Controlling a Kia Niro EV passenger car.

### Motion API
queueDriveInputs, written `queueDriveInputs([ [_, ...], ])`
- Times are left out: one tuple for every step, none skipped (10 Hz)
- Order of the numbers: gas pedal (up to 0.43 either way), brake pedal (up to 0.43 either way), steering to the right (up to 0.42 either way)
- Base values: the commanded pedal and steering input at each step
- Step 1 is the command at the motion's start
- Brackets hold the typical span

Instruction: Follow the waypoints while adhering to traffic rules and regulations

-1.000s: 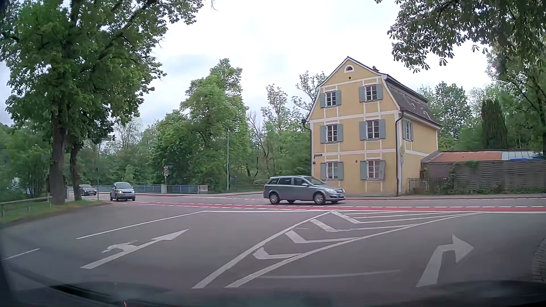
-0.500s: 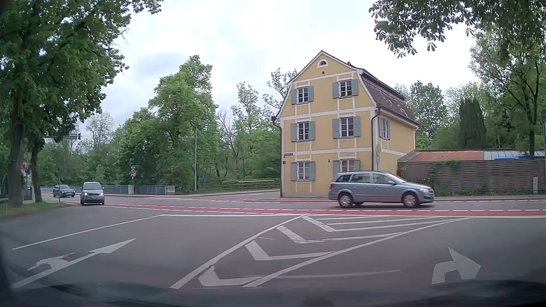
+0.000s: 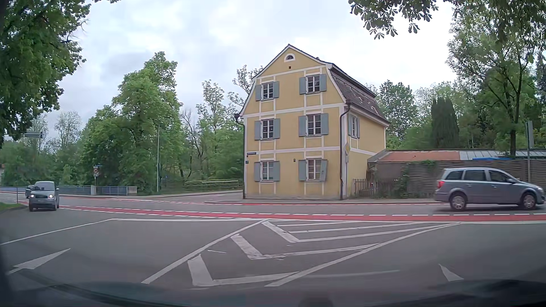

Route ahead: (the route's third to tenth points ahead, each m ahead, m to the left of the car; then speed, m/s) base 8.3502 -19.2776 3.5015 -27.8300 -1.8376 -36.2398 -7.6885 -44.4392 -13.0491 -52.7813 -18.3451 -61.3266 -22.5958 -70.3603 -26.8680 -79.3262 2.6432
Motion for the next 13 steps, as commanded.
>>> queueDriveInputs([
  [0.000, 0.000, 0.366],
  [0.000, 0.000, 0.384],
  [0.000, 0.000, 0.395],
  [0.000, 0.000, 0.409],
  [0.000, 0.000, 0.423],
  [0.000, 0.000, 0.438],
  [0.000, 0.000, 0.466],
  [0.000, 0.006, 0.496],
  [0.000, 0.006, 0.514],
  [0.000, 0.000, 0.531],
  [0.000, 0.000, 0.541],
  [0.000, 0.000, 0.547],
  [0.000, 0.000, 0.553],
])
